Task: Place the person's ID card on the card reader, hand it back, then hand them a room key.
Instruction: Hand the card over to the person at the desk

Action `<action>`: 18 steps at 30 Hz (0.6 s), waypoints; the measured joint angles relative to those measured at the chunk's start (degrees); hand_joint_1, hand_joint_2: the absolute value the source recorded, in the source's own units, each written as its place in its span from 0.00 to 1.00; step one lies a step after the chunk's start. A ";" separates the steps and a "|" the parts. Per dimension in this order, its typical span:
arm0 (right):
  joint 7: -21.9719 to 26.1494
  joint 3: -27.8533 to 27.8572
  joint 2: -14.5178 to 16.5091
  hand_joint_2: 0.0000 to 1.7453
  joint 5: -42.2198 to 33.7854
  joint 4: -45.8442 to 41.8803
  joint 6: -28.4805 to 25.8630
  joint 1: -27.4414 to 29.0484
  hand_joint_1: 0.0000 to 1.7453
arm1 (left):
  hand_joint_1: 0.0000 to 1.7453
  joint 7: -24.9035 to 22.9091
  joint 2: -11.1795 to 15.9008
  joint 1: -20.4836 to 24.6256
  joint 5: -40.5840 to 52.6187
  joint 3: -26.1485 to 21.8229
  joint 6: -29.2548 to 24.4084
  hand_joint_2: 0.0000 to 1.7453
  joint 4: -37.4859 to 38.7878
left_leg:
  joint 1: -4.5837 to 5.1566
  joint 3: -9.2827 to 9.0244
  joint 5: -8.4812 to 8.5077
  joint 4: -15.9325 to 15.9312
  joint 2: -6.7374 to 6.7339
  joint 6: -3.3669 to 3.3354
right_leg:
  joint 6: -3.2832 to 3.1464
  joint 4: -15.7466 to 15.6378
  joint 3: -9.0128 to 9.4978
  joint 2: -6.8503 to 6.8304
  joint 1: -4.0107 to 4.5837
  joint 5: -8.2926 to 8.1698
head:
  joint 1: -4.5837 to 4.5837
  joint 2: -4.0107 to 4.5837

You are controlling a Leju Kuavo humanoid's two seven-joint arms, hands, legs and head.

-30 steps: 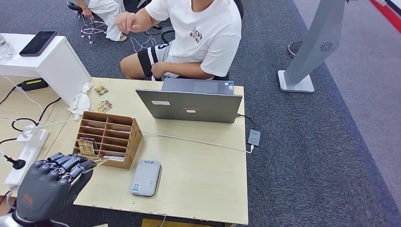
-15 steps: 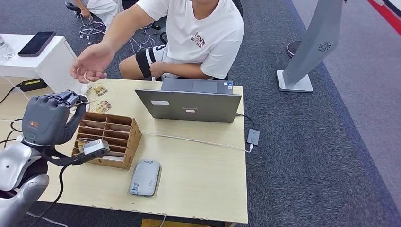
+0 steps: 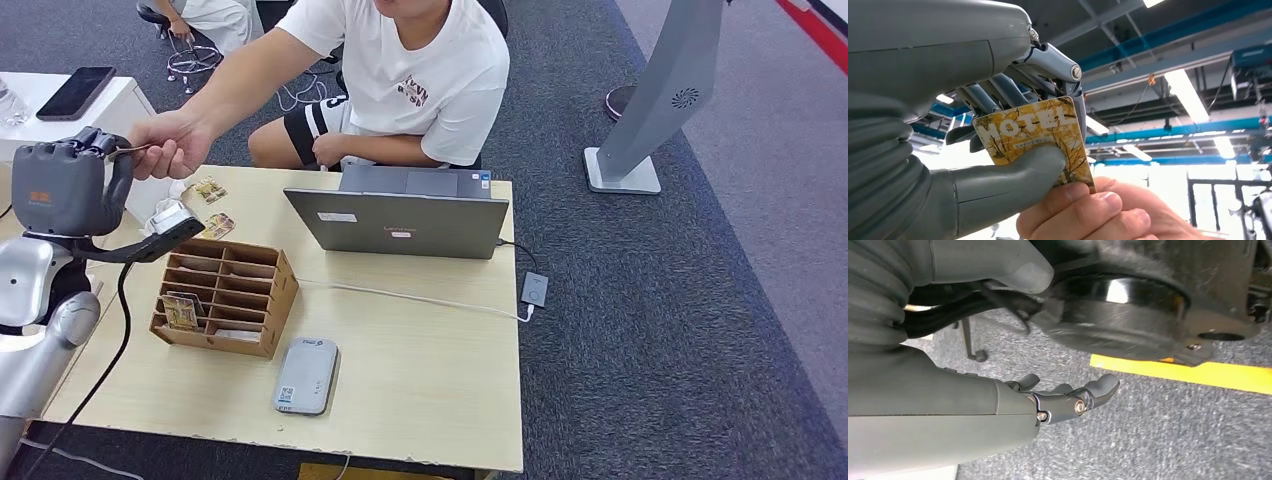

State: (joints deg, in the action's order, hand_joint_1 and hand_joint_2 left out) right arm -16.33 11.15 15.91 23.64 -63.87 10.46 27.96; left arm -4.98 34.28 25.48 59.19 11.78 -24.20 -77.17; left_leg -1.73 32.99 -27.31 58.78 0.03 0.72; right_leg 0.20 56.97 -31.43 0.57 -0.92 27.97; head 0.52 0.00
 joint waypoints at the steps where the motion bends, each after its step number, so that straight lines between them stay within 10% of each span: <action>1: 0.44 -0.70 -0.43 1.00 -0.37 1.40 -0.64 -0.72 0.00 | 1.00 0.32 0.16 0.02 -0.53 -0.39 -0.03 1.00 0.86 | 0.00 0.00 0.00 0.00 -0.01 0.00 | 0.00 0.00 -0.01 0.01 0.00 0.00 | 0.01 0.01; 4: 1.10 -2.52 -1.53 1.00 -1.23 4.71 -1.77 -2.38 0.00 | 1.00 0.86 0.46 -0.08 -1.31 -1.38 0.23 1.00 2.53 | 0.00 0.03 0.00 0.00 -0.02 0.00 | 0.00 0.00 -0.05 0.02 0.00 0.00 | 0.01 0.02; 8: 1.26 -4.00 -2.56 1.00 -2.11 7.14 -2.28 -3.55 0.00 | 0.00 0.97 0.46 -0.23 -1.59 -2.20 0.44 1.00 3.41 | 0.00 0.06 -0.01 0.00 -0.01 0.00 | 0.00 -0.01 -0.06 0.01 0.00 0.01 | 0.01 0.02; 18: 0.68 -9.88 -5.65 1.00 -9.42 9.64 -5.61 -4.42 0.00 | 0.00 4.52 0.28 -4.21 -5.09 -5.65 -2.41 1.00 3.27 | 0.00 0.08 -0.01 0.00 -0.02 0.00 | 0.00 -0.02 -0.09 0.01 0.00 0.01 | 0.01 0.02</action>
State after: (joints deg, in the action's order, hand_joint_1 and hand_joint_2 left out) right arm -15.66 1.27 10.26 14.23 -54.23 4.85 23.54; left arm -0.45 34.56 21.26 54.10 6.12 -26.61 -73.90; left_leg -1.73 33.07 -27.32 58.78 0.01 0.71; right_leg 0.20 56.95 -31.52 0.58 -0.92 27.98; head 0.54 0.02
